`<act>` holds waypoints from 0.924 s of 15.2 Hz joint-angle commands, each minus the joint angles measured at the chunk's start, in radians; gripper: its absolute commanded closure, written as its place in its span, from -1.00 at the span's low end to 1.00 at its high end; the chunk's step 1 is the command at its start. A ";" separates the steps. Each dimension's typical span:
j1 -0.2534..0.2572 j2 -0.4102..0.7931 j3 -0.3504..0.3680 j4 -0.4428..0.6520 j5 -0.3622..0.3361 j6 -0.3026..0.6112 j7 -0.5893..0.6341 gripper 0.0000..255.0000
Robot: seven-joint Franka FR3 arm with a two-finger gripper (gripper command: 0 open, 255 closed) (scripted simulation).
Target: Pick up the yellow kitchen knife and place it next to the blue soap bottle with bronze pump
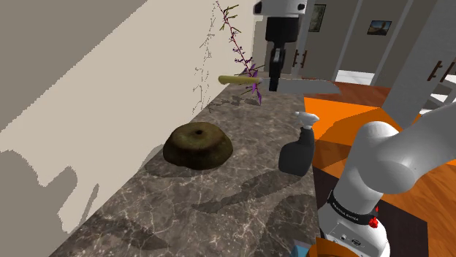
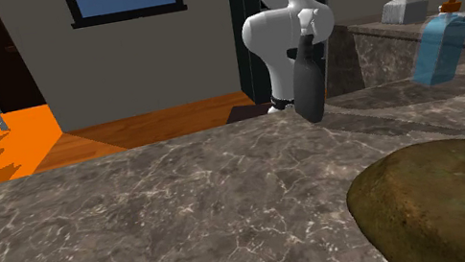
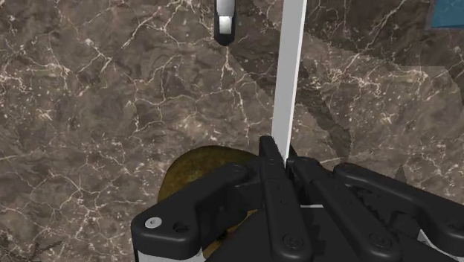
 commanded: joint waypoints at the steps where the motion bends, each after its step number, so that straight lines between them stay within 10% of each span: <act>1: 0.015 -0.015 0.044 -0.012 0.032 -0.001 0.051 1.00; 14: 0.079 -0.063 0.252 -0.038 0.188 0.007 0.275 1.00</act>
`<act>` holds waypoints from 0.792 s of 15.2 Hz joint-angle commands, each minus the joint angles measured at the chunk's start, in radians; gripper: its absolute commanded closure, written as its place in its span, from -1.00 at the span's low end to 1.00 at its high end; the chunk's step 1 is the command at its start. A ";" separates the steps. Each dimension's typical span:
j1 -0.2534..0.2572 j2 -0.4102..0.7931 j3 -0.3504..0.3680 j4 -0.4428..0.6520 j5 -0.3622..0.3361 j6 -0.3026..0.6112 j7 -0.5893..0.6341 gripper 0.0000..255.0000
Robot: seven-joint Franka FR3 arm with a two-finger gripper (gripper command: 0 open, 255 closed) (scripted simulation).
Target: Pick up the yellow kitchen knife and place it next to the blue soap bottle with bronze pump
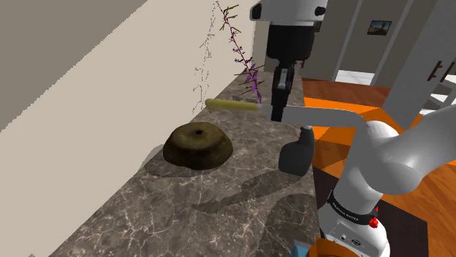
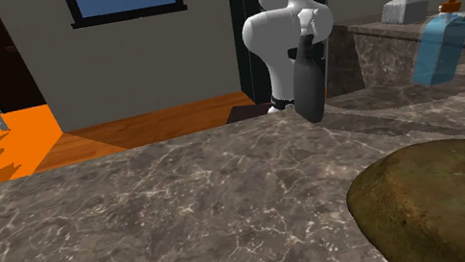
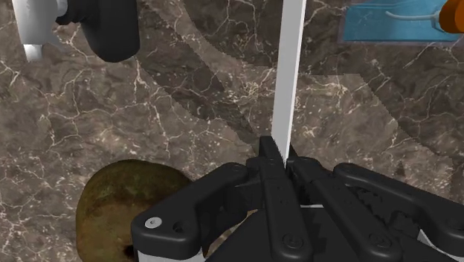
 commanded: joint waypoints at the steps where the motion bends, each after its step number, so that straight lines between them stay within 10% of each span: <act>1: 0.003 -0.010 0.005 -0.034 0.006 0.024 -0.001 1.00; 12: 0.018 -0.048 0.033 -0.202 0.035 0.155 -0.011 1.00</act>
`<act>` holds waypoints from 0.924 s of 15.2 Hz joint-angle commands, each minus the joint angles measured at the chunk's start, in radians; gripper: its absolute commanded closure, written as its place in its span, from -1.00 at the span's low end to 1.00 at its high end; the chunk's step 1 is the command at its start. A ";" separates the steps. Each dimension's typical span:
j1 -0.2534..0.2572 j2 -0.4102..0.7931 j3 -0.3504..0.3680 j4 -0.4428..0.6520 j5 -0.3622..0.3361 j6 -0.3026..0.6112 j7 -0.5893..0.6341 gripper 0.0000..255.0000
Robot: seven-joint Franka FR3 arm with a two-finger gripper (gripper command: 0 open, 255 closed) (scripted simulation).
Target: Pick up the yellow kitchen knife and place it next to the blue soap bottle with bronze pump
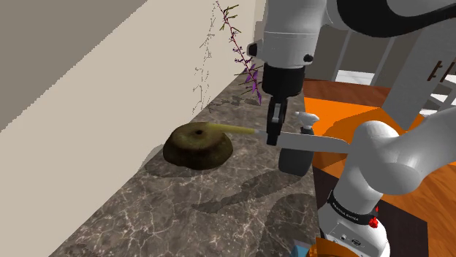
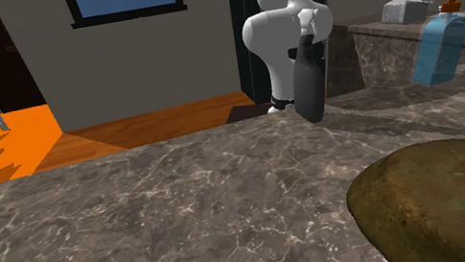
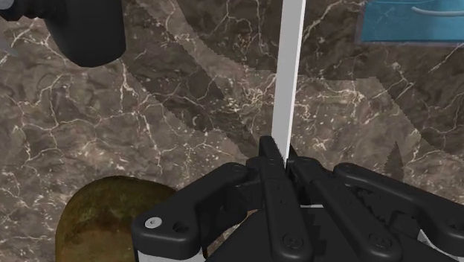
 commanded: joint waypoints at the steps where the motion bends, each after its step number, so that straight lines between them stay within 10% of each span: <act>1: 0.003 -0.006 0.006 -0.033 0.006 0.028 -0.002 1.00; 14: 0.021 -0.013 0.052 -0.207 0.050 0.195 -0.012 1.00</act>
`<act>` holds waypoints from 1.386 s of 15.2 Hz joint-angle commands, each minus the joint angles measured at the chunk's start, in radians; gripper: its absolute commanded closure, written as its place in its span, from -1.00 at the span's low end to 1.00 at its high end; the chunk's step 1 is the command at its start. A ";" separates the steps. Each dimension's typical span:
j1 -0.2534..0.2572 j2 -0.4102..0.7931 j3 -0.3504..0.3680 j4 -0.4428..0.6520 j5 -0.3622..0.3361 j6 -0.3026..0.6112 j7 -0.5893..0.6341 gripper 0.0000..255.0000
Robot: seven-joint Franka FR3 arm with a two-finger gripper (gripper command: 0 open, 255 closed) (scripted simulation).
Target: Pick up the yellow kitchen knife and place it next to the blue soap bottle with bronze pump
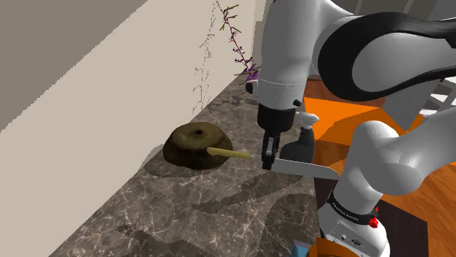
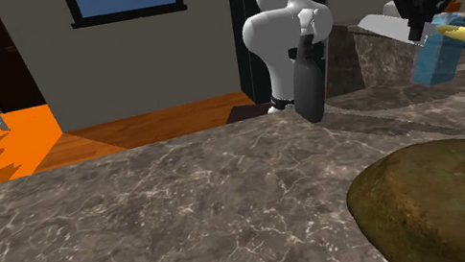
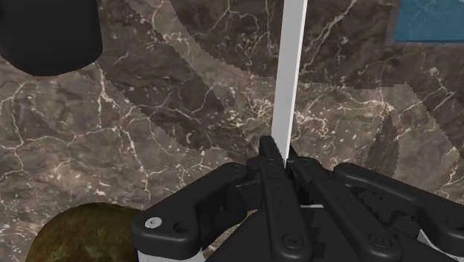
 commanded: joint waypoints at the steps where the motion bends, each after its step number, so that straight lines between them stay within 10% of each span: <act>1: 0.002 0.003 0.008 -0.023 0.007 0.026 -0.001 1.00; 21: 0.023 0.108 0.110 -0.230 0.094 0.337 -0.013 1.00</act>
